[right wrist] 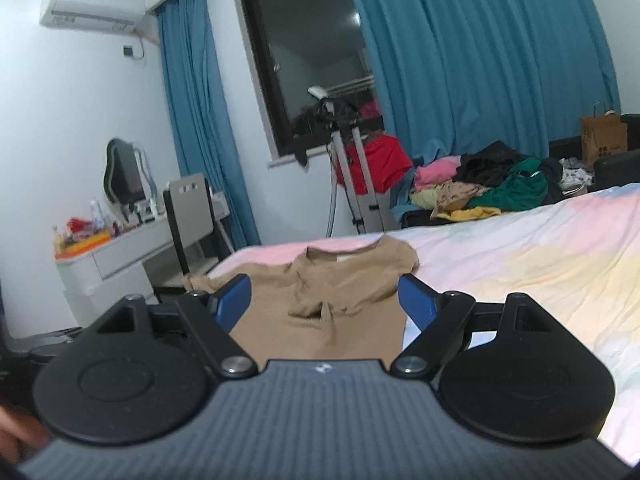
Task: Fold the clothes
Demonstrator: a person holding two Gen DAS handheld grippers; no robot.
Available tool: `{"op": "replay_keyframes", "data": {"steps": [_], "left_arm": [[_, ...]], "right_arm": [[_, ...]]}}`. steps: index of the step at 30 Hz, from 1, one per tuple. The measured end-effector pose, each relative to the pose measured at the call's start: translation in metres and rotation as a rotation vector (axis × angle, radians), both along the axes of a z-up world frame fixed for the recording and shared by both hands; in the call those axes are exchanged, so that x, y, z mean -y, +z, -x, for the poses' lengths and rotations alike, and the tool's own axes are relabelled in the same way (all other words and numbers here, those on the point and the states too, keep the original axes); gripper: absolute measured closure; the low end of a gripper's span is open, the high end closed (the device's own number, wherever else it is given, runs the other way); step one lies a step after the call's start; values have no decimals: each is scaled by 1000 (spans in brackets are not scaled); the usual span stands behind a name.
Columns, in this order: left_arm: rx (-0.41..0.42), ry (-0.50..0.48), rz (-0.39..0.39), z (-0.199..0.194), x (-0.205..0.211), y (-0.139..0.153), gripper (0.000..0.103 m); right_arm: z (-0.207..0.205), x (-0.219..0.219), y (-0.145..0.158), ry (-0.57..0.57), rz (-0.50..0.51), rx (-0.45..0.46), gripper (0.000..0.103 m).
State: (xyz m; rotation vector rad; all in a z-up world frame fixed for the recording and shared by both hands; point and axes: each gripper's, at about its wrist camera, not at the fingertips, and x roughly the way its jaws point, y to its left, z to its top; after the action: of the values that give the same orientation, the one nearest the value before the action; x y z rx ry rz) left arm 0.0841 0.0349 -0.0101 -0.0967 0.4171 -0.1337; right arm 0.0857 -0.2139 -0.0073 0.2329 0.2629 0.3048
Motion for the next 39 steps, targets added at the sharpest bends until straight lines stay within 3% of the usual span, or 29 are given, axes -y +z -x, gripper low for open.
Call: {"op": "replay_keyframes", "data": {"steps": [3,7,13,21,27,31,34,37,39], "left_arm": [[-23,47,18,-3,-14,-6,0],[0,98,-28,-7,-34,2,0],[-12,199,13,-8,-89,7,0],[-37,336,106,-14,-151,-14,0],[-44,455,206,-31,-187,-38,2],[-54,563,273,-42,-211,-55,3],[-75,604,297,-48,-224,-66,3],[-87,614,313,-49,-229,-73,3],[-105,615,301,-49,-228,-74,3]], "right_arm": [[-9,-6,-10,26,11,-34,18],[-21,-18,-20,45,31,-54,19],[-88,-69,-17,101,85,-127,19],[-212,-217,-15,287,129,-193,19],[-302,-343,-38,410,208,-216,26],[-341,-403,-64,407,283,-222,26],[-361,-423,-85,343,308,-246,42],[-369,-424,-95,285,355,-259,94],[-370,-417,-91,267,363,-246,95]]}}
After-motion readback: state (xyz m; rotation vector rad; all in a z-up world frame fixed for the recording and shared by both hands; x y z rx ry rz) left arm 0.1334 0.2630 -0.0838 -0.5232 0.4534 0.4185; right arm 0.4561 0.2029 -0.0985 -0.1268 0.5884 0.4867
